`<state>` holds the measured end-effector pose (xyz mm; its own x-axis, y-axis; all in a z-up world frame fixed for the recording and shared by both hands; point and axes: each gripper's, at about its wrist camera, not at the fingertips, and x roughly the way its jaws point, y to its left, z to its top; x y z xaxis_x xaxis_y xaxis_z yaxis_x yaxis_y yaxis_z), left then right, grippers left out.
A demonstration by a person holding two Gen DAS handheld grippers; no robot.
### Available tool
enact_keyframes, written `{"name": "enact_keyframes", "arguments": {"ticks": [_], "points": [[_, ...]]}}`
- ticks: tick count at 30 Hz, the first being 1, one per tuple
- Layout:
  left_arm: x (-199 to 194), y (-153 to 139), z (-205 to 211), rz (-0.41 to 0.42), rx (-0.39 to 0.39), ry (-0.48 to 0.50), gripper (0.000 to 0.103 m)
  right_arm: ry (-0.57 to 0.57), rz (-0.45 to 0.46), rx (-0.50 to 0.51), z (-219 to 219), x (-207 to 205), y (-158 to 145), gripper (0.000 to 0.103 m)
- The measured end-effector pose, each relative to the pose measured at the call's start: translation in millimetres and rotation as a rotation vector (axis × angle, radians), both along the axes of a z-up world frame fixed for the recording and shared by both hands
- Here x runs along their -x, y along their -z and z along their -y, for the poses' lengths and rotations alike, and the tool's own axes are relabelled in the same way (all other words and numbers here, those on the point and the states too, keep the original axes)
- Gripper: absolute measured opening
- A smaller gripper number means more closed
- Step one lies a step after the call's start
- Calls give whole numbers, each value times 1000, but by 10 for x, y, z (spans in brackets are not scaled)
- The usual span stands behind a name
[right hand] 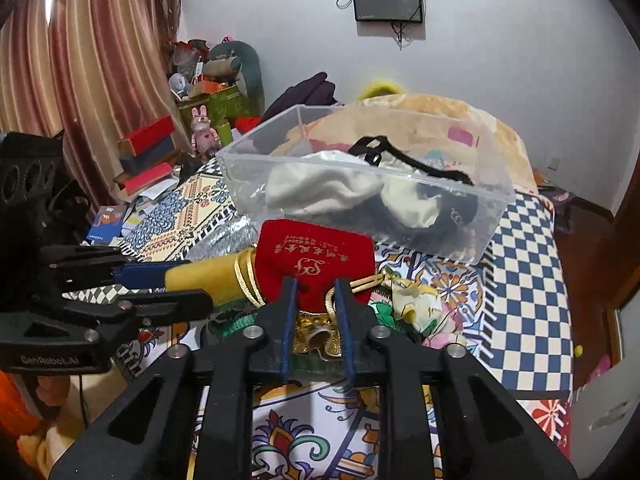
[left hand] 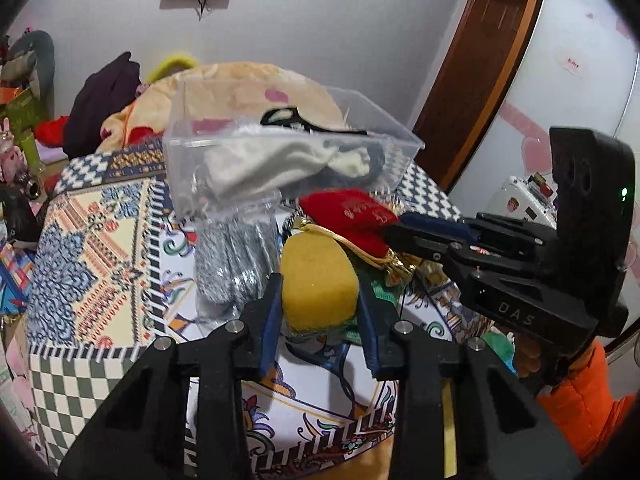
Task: Organize soft objects
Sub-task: 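Grasp the yellow sponge with the left tool while the right tool grasps the red pouch, then drop the yellow sponge and red pouch into the clear box, open both tools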
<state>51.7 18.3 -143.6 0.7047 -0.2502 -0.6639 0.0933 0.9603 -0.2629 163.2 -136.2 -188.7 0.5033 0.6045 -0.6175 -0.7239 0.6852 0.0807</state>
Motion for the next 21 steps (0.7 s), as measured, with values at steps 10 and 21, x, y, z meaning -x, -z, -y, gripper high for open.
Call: {"name": "enact_keyframes", "arguments": {"ticks": [10,21], "points": [[2,-358,-175,107,-9,-51,34,64,86,-46,159,29,-252,12],[-191,-709,-364,219,-51,-134,34,124,206,-123,280,-68,-710,12]]}}
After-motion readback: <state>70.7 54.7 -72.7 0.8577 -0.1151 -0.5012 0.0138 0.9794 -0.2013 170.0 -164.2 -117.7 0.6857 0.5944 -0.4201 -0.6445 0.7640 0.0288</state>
